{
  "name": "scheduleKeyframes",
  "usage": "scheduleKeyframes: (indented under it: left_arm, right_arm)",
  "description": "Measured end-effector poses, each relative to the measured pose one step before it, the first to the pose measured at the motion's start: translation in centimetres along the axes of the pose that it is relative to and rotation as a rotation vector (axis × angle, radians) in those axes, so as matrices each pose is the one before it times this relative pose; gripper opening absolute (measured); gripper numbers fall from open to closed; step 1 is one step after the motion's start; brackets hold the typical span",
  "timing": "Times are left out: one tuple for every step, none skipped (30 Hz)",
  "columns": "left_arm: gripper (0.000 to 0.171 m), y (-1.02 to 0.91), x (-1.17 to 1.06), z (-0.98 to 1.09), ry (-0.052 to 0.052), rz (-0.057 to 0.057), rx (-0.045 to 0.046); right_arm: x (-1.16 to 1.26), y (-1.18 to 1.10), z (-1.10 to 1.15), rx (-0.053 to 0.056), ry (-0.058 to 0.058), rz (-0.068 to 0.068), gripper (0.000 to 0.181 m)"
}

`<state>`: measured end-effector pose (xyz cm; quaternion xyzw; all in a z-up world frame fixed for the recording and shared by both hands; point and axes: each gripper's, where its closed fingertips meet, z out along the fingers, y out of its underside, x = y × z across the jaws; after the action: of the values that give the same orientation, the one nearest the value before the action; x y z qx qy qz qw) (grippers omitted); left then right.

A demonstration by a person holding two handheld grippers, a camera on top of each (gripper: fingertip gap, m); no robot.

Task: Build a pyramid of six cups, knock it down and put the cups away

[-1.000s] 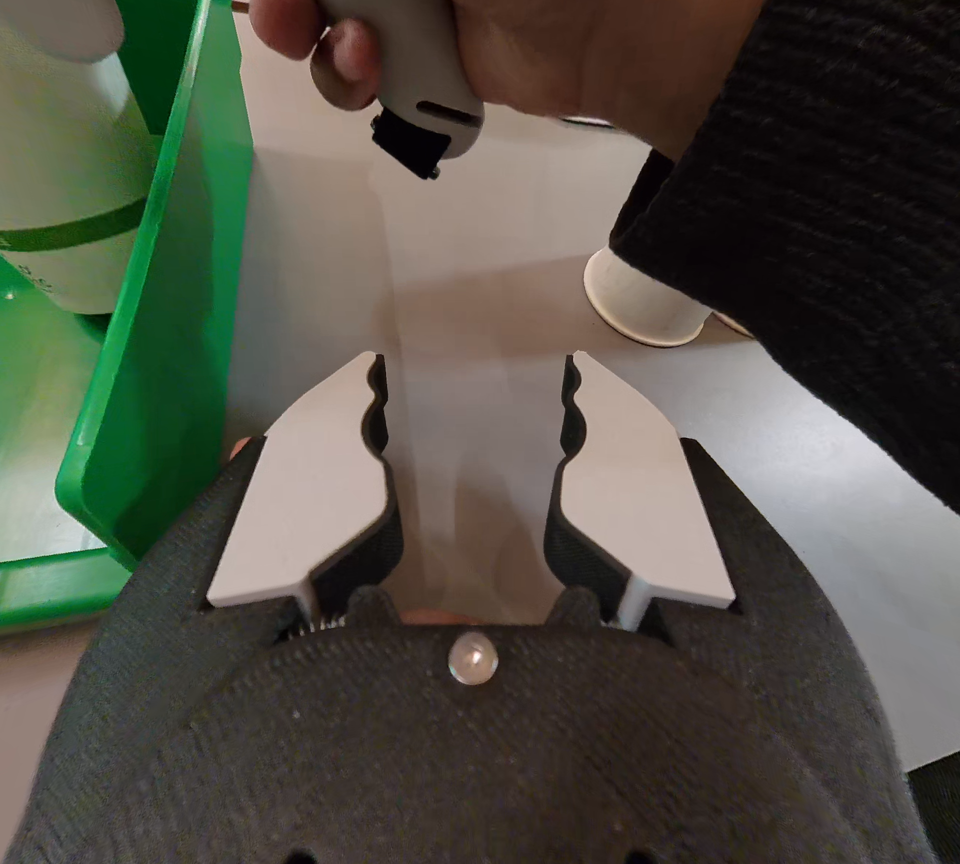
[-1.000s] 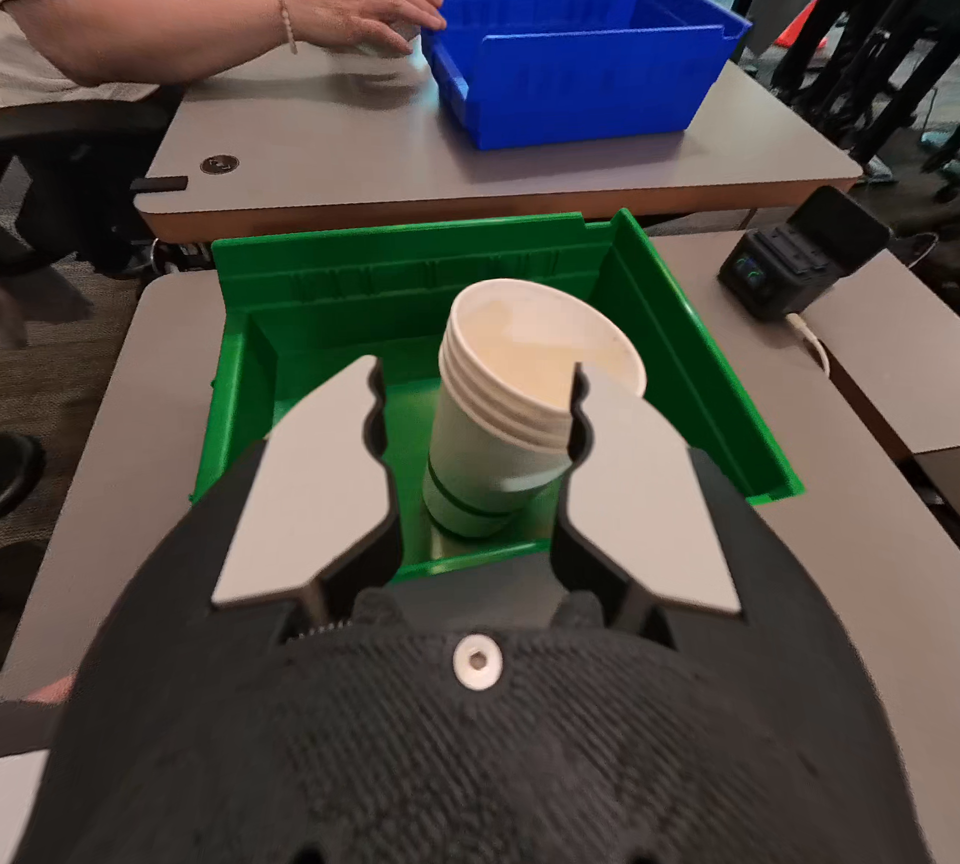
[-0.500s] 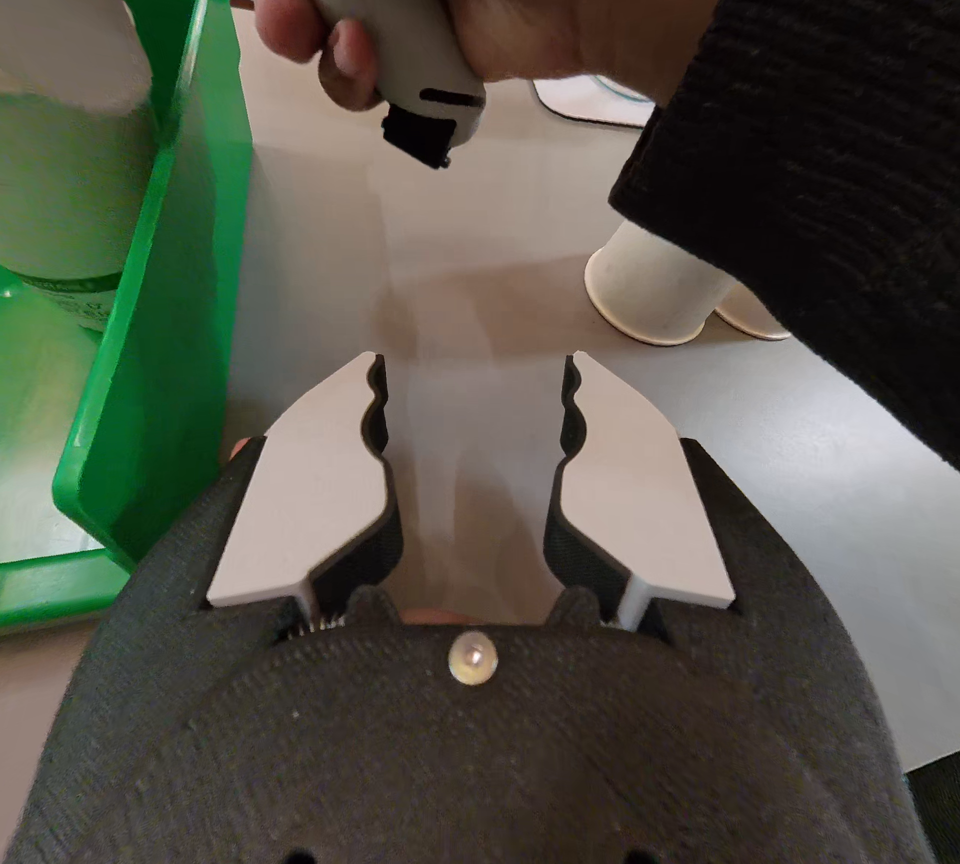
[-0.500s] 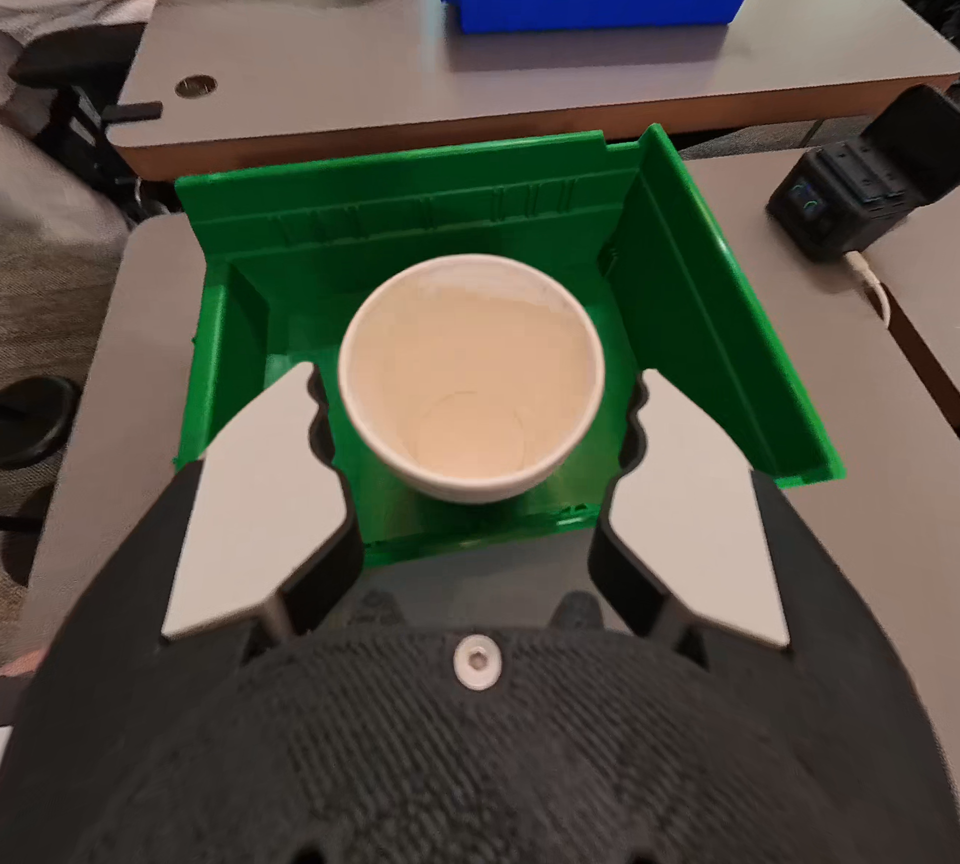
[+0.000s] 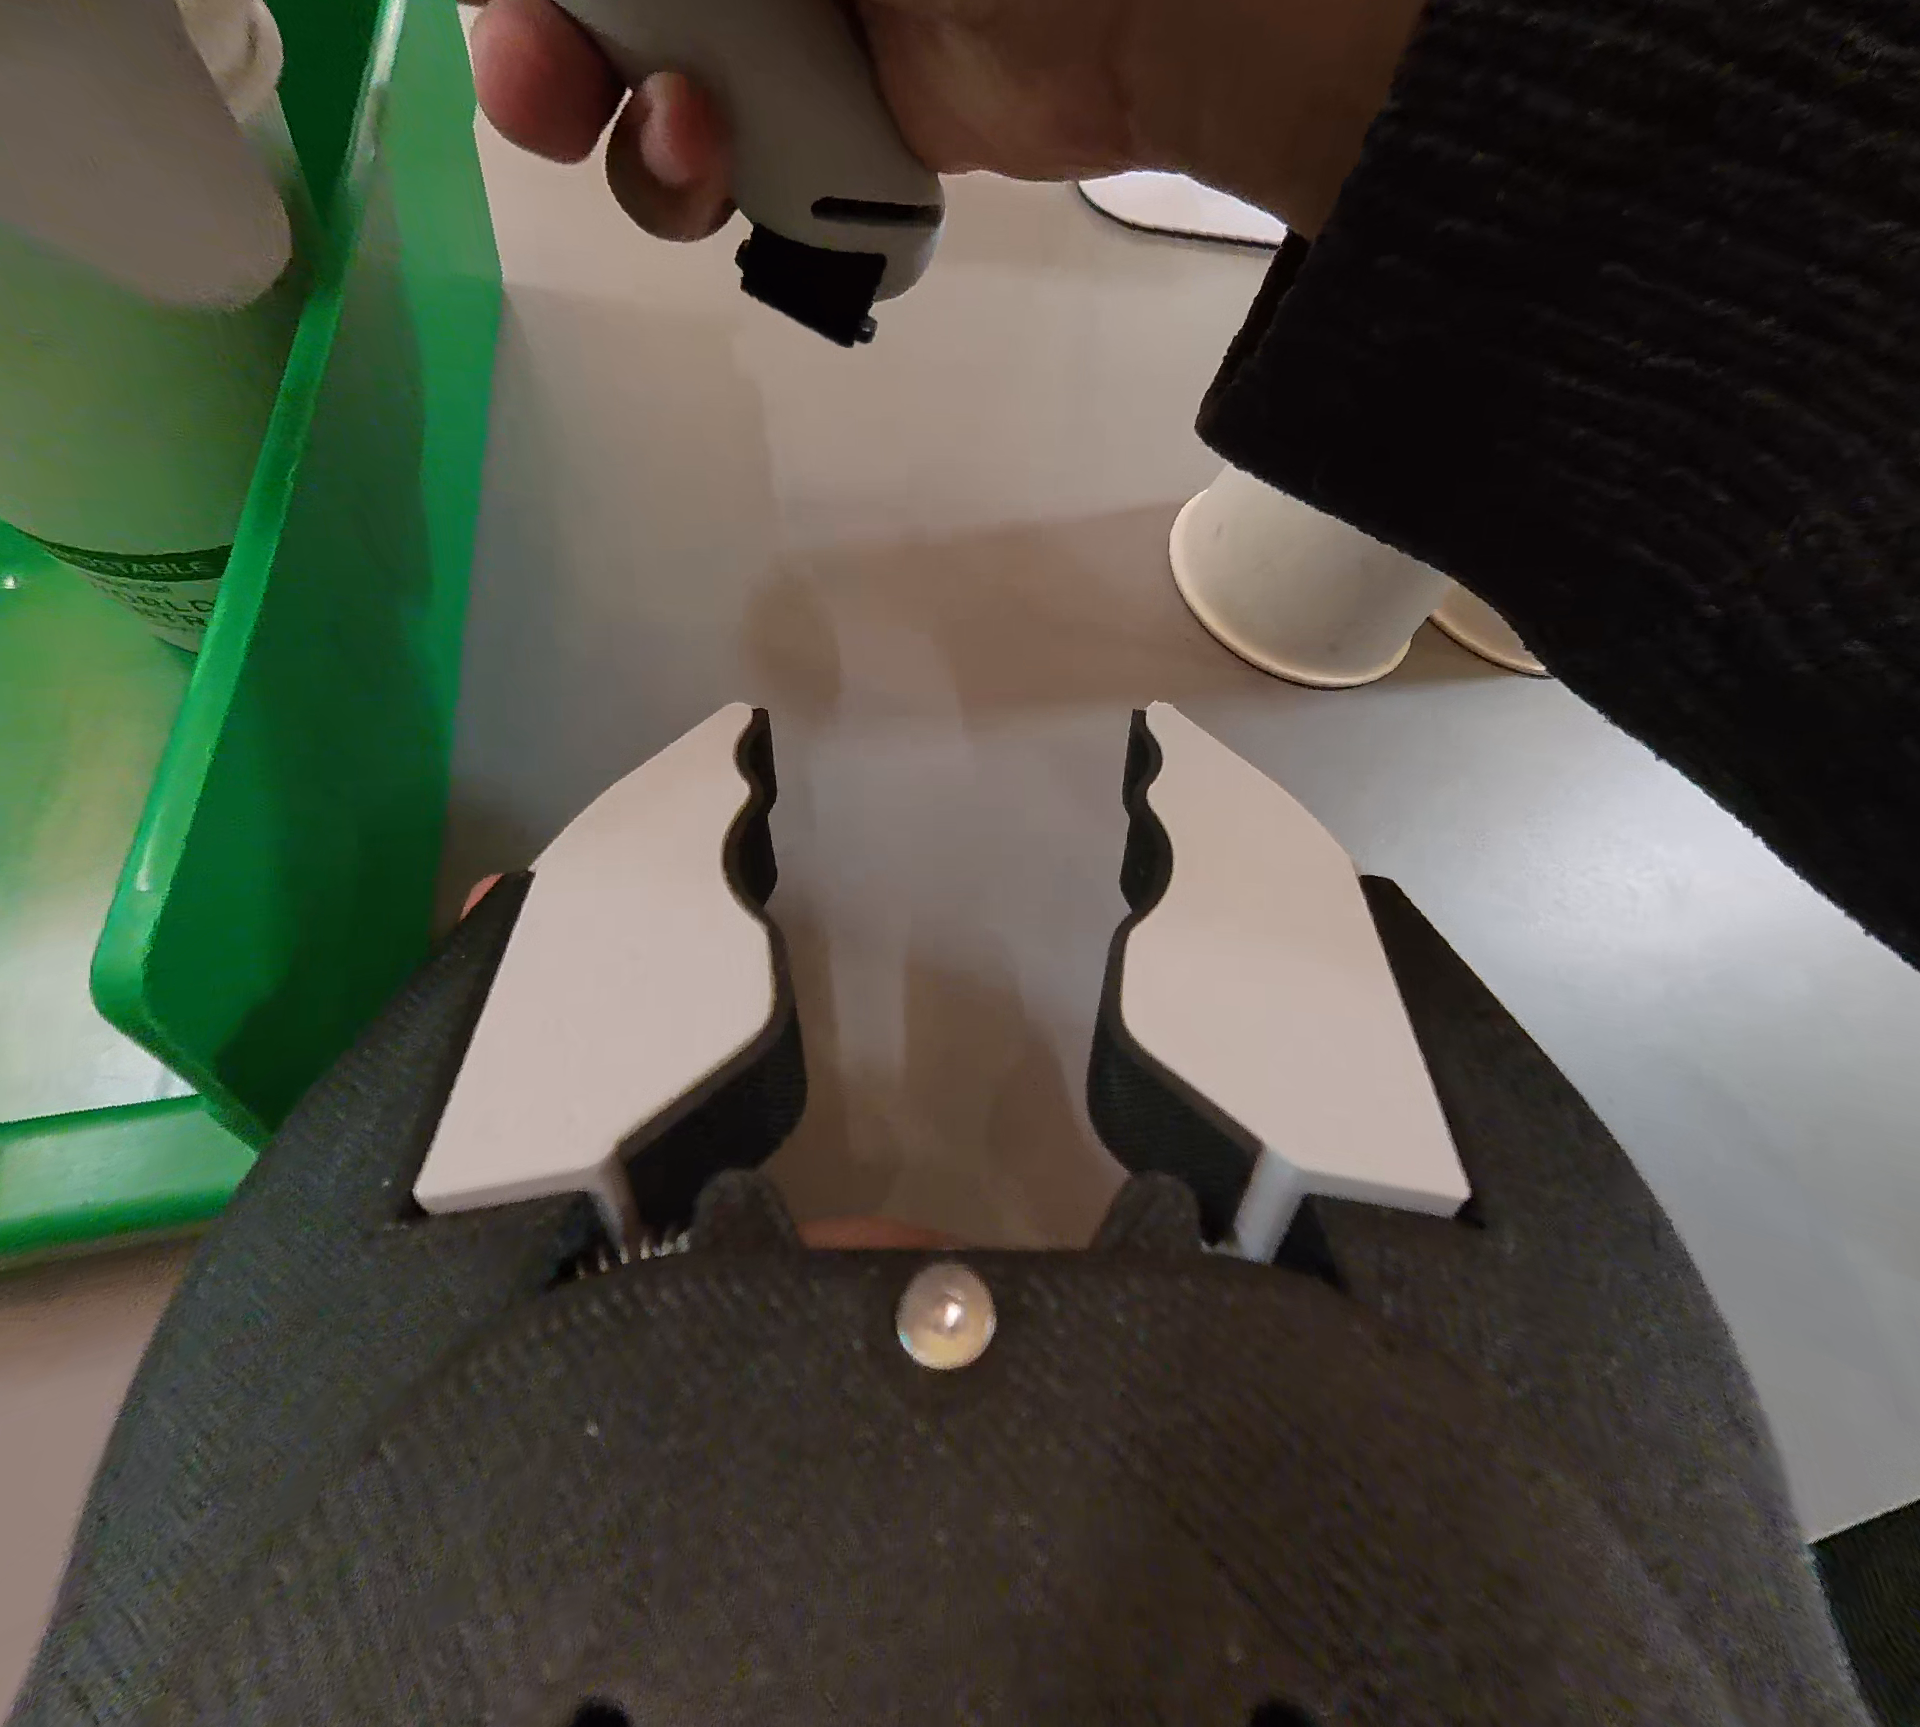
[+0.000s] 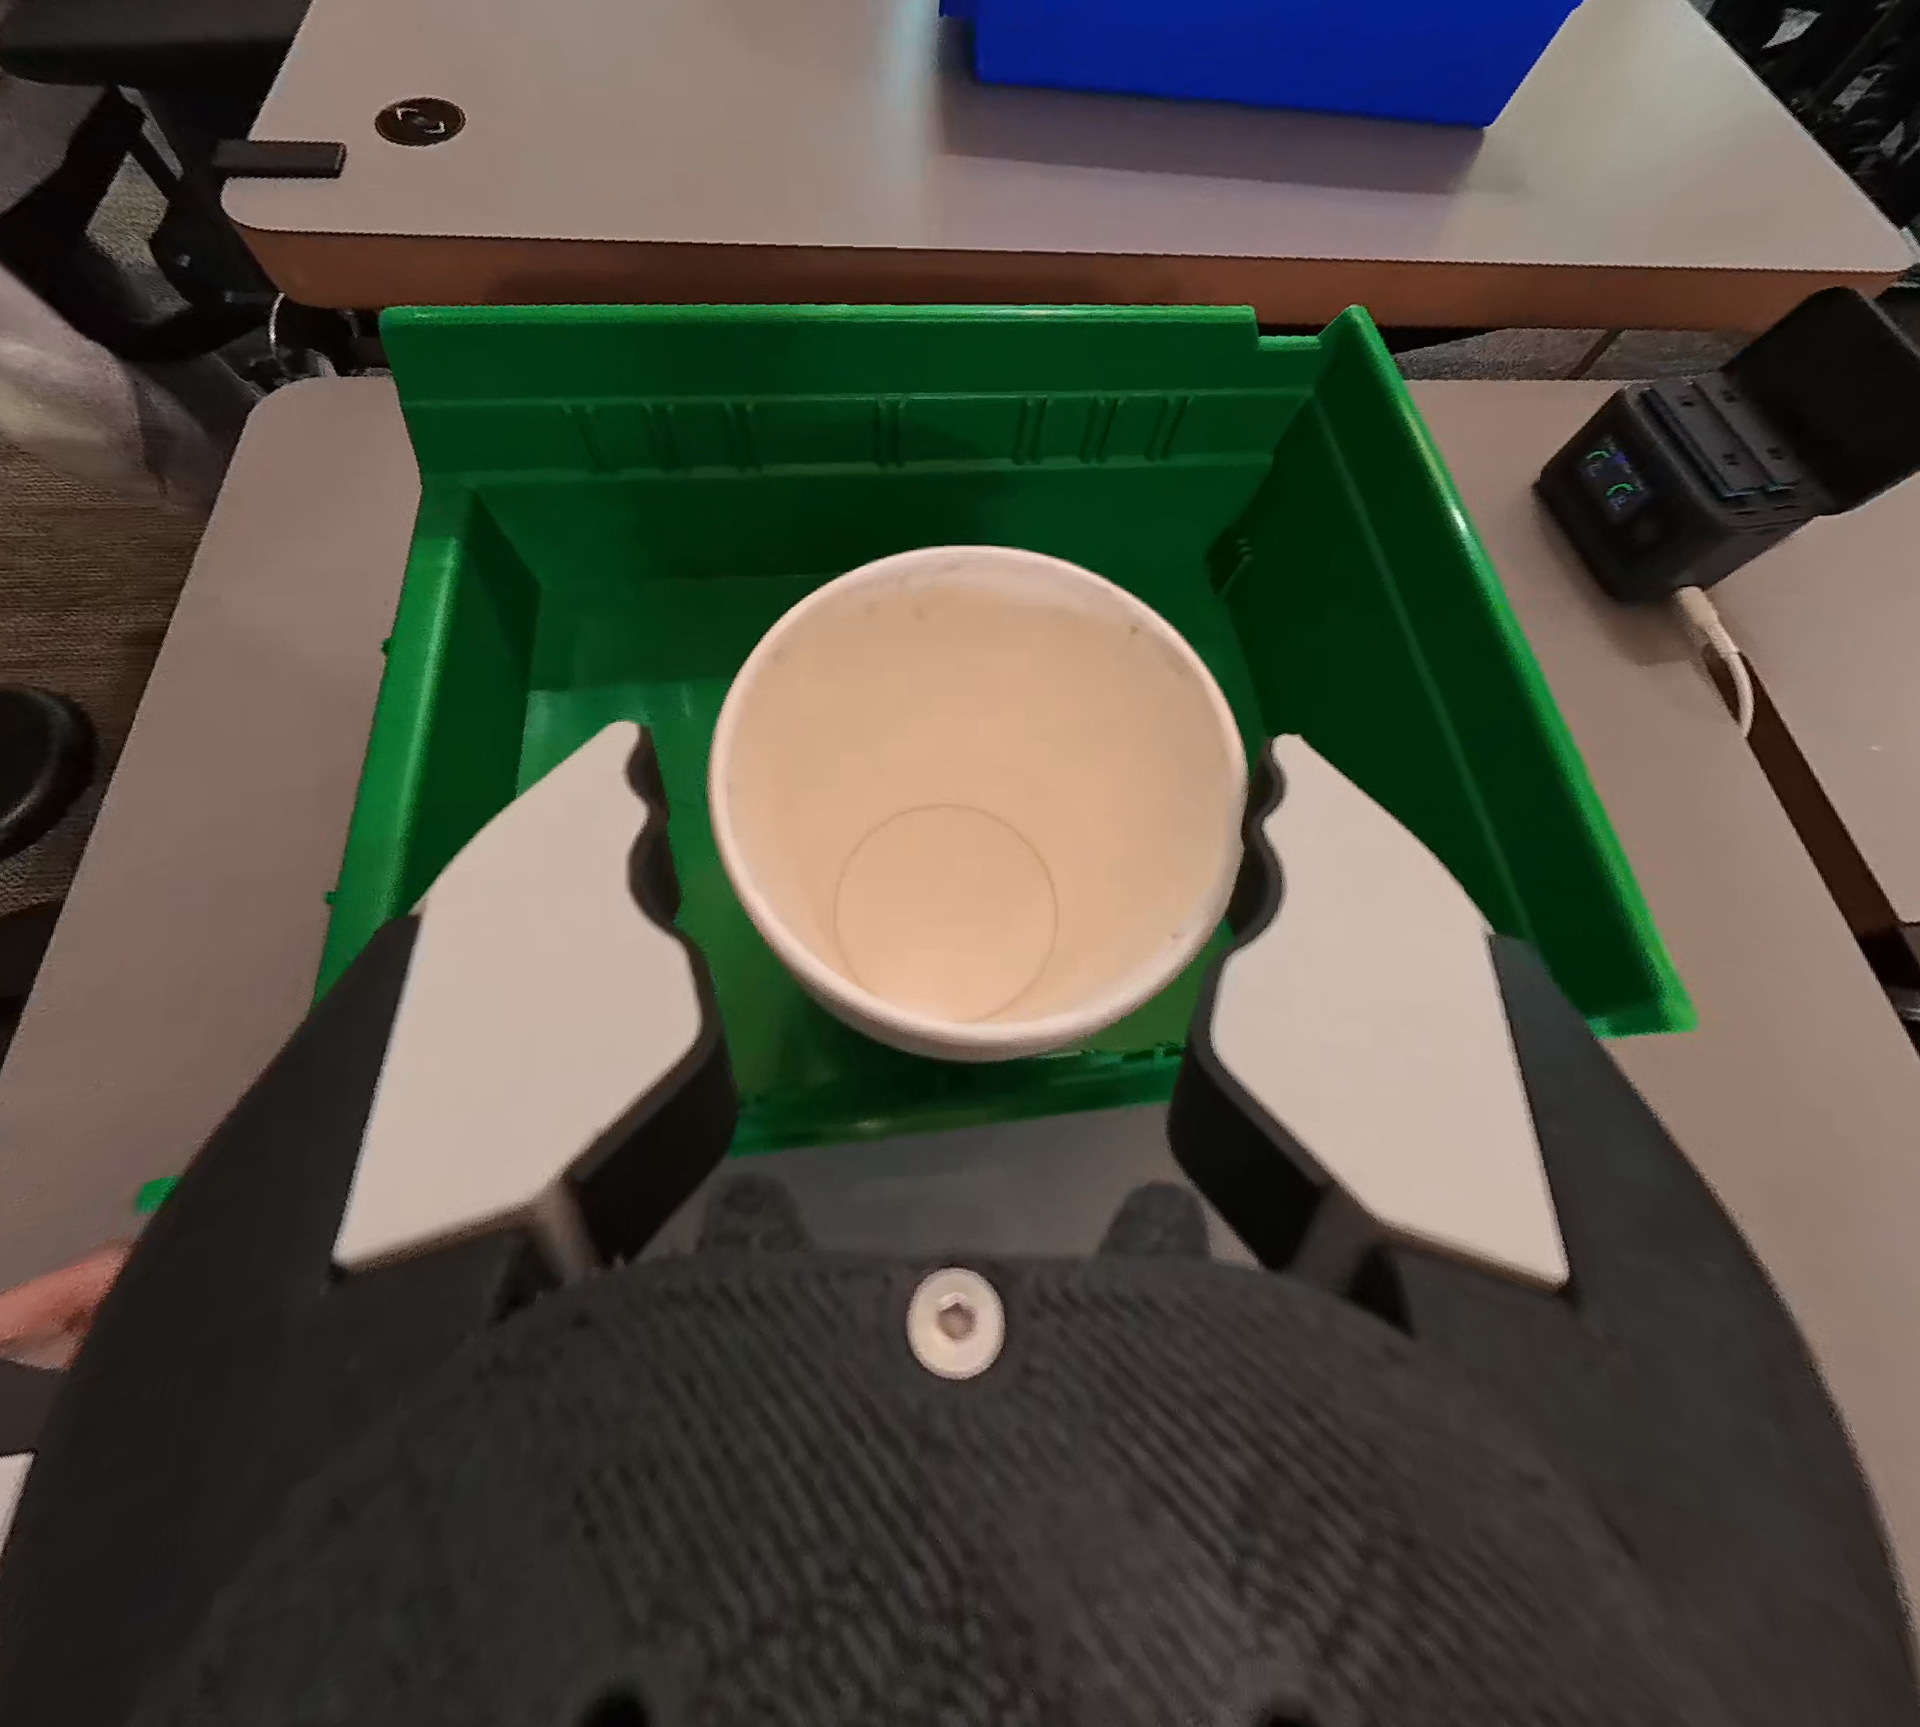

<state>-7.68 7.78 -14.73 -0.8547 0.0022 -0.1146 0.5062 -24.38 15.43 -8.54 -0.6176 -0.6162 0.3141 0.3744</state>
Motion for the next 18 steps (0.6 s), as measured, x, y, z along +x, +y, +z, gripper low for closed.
scheduleKeyframes:
  left_arm:
    - [0.066,-0.001,-0.017,-0.01,-0.0002,-0.0005,0.00031]
    - [0.066,-0.002,-0.018,-0.004,-0.0001,-0.0005,0.0]
    - [0.066,0.005,-0.005,0.01,0.0002,-0.0007,-0.00017]
    - [0.066,-0.005,0.011,0.015,0.0006,-0.0007,-0.00036]
    - [0.066,0.014,0.005,0.007,0.0005,-0.0002,-0.00081]
    - [0.066,0.014,0.001,0.01,-0.0002,0.0005,-0.00071]
    - [0.066,0.005,0.004,0.003,-0.0008,0.0007,-0.00019]
    - [0.066,-0.012,-0.01,-0.003,-0.0008,0.0003,0.00024]
    - [0.066,-0.002,-0.012,-0.001,-0.0004,-0.0004,0.0001]
    - [0.066,-0.003,-0.008,-0.001,-0.0003,-0.0008,0.00016]
    - [0.066,0.009,-0.01,0.002,-0.0002,-0.0006,-0.0001]
    - [0.066,0.004,-0.002,-0.002,-0.0002,0.0001,-0.00032]
    - [0.066,0.005,0.001,0.0,-0.0005,0.0003,-0.00026]
    - [0.066,0.002,0.007,0.001,-0.0002,0.0002,-0.0001]
    - [0.066,-0.001,0.009,0.003,0.0,0.0,0.00015]
    - [0.066,0.004,0.009,0.0,0.0002,0.0004,-0.00024]
    - [0.066,0.017,-0.002,0.009,-0.0003,0.0006,-0.00092]
    - [0.066,0.012,-0.011,0.009,-0.0005,0.0002,-0.00063]
  right_arm:
    - [0.035,0.065,0.009,-0.0028,0.0014,-0.0028,0.106]
    - [0.115,0.065,0.001,-0.0049,0.0074,-0.0016,0.104]
    - [0.148,0.034,0.003,-0.0028,0.0097,-0.002,0.101]
    - [0.06,0.021,0.009,-0.0018,0.0031,-0.003,0.101]
    - [-0.014,0.004,0.008,-0.0011,-0.0016,-0.0025,0.101]
    - [0.019,-0.015,0.005,0.0002,-0.0001,-0.0014,0.101]
    - [0.004,-0.004,0.018,0.0006,0.0006,0.0003,0.101]
    - [-0.005,-0.015,0.011,0.0007,0.0007,-0.0009,0.1]
    - [-0.001,-0.005,-0.007,0.0007,0.0009,-0.0023,0.1]
    - [0.015,-0.036,-0.012,0.0017,0.0026,-0.004,0.099]
    - [0.002,-0.029,-0.012,0.0031,0.0032,-0.0053,0.098]
    - [-0.02,-0.02,-0.019,0.0038,0.0022,-0.0054,0.098]
    - [-0.024,-0.016,-0.031,0.0028,0.0019,-0.0039,0.098]
    - [-0.007,-0.001,-0.024,0.001,0.0016,-0.0028,0.097]
    - [0.018,-0.014,-0.039,-0.0003,0.0025,-0.0029,0.097]
    - [0.037,-0.022,-0.051,0.0,0.0033,-0.0039,0.096]
    - [0.044,-0.06,-0.065,0.0014,0.0037,-0.0034,0.096]
    - [0.045,-0.099,-0.081,0.0034,0.0029,-0.0013,0.096]
